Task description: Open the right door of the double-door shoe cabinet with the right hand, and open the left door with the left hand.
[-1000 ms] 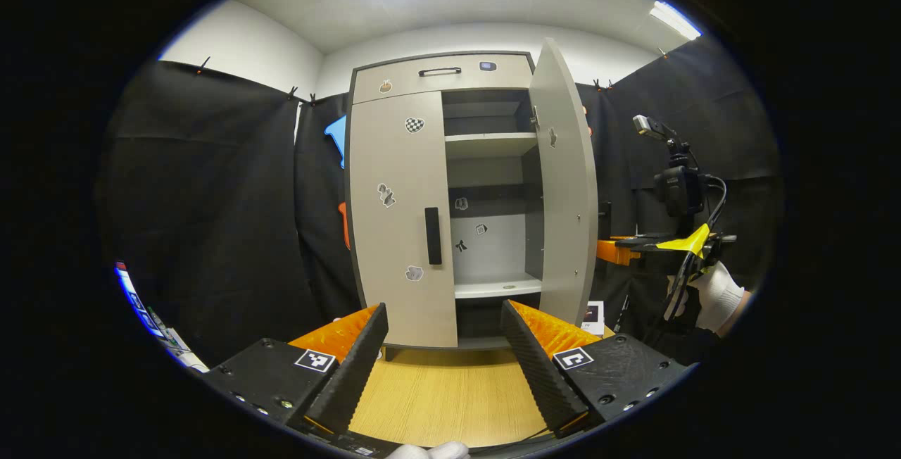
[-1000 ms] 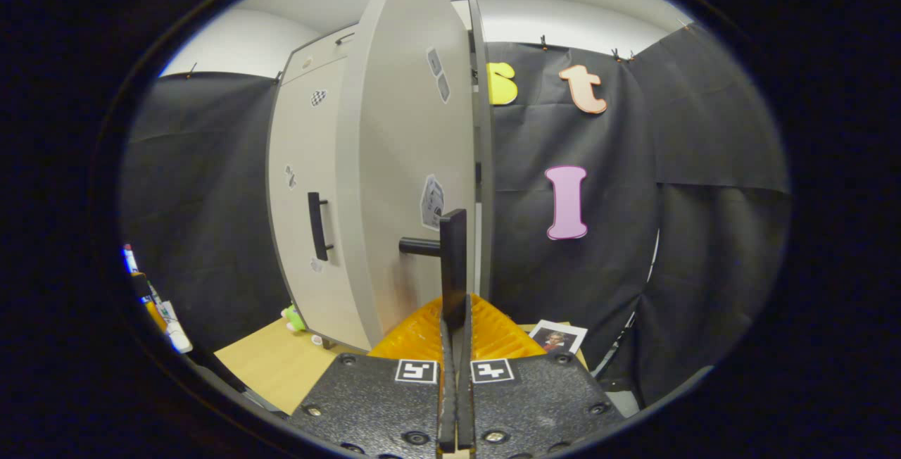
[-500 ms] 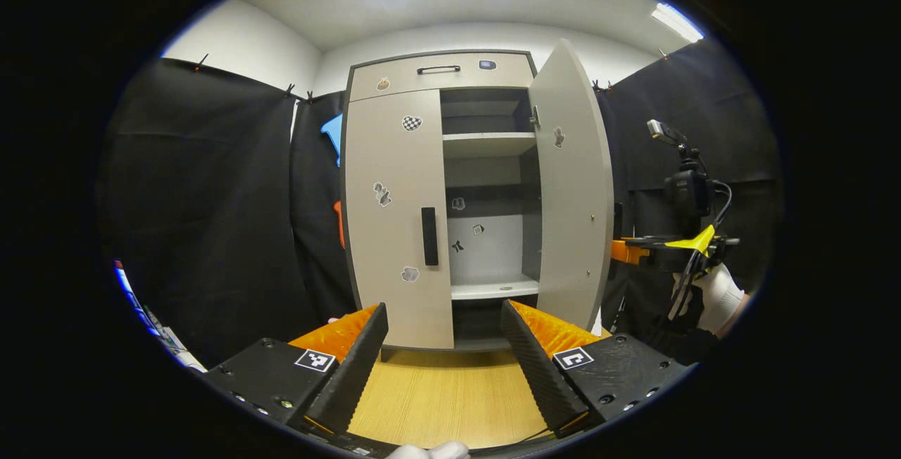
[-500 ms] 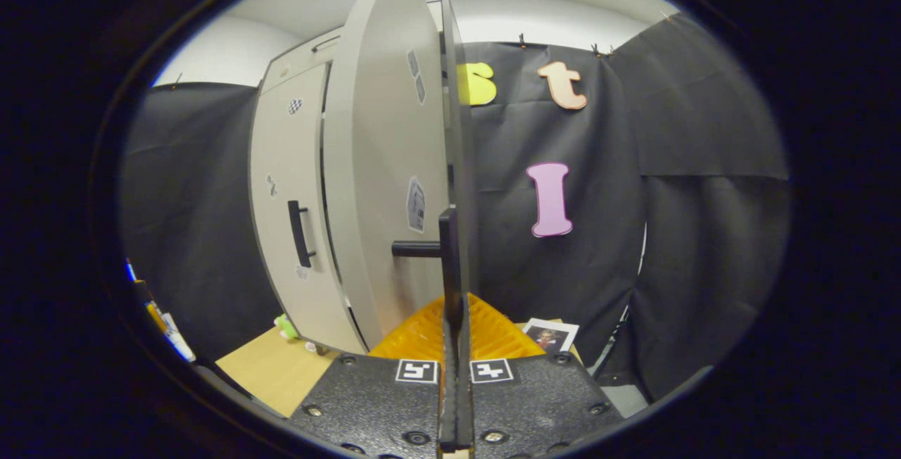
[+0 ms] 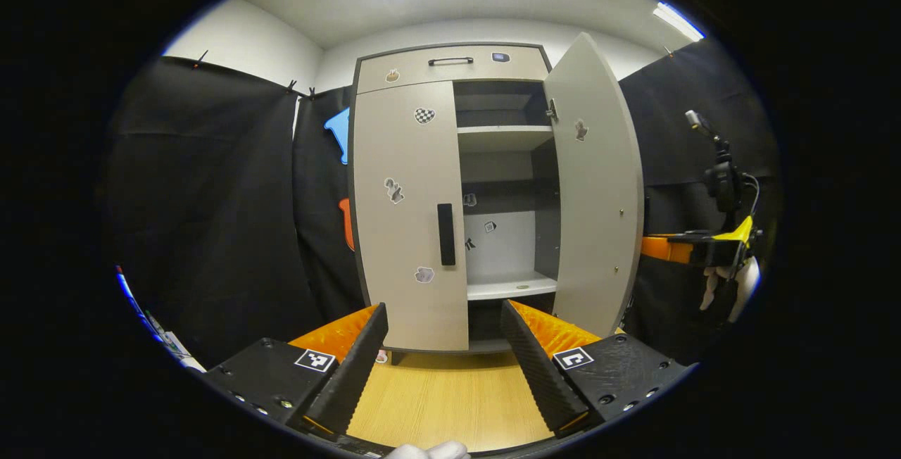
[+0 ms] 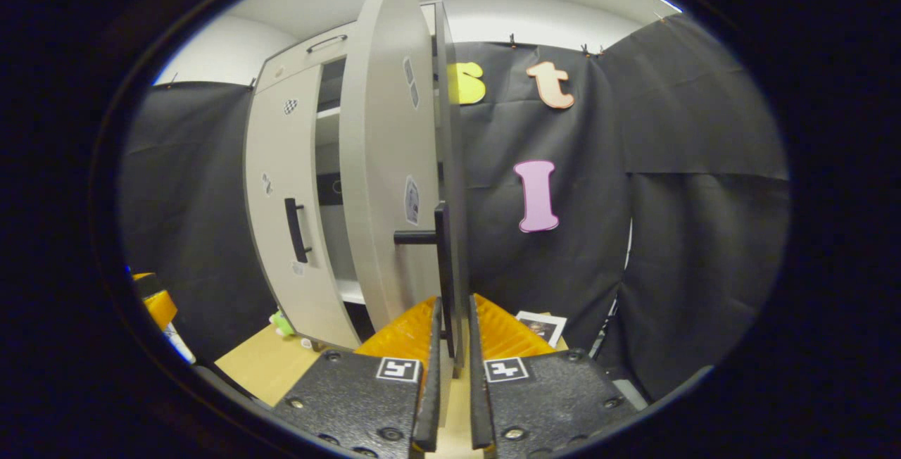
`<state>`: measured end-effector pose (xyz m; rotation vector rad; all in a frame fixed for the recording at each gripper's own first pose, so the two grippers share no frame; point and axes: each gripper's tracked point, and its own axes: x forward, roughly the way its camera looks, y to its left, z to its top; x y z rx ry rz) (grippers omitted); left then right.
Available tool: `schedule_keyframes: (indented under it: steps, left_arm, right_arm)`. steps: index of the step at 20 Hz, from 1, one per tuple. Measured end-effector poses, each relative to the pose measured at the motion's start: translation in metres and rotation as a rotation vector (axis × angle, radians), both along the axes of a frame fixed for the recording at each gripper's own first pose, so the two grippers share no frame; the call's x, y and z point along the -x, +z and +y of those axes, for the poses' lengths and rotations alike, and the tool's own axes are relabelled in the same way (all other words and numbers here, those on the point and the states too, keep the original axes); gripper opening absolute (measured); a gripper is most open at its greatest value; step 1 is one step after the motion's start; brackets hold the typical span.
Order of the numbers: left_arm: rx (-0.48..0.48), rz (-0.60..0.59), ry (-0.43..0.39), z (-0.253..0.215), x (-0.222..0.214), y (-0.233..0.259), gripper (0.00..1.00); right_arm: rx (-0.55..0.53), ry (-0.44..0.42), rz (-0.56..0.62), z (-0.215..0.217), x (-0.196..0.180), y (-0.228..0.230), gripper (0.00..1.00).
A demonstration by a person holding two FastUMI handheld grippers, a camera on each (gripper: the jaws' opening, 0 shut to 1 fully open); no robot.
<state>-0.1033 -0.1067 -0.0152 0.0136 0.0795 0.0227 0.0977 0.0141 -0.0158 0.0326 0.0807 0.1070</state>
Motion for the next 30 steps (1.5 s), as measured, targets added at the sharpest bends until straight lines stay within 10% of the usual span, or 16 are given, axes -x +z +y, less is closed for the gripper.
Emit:
schedule_keyframes:
  steps: [3,7,30]
  left_arm:
    - [0.001,0.009,0.010,0.013,-0.014,-0.005,0.96]
    - [0.012,0.002,0.007,0.024,-0.032,-0.010,0.96]
    - [0.042,-0.085,-0.141,0.024,-0.225,0.000,0.96]
  right_arm:
    - [0.033,0.009,-0.045,0.004,0.003,0.009,0.64]
    - [0.036,-0.008,-0.061,0.009,0.008,0.008,0.97]
    - [0.019,-0.106,-0.049,0.043,0.008,0.001,0.98]
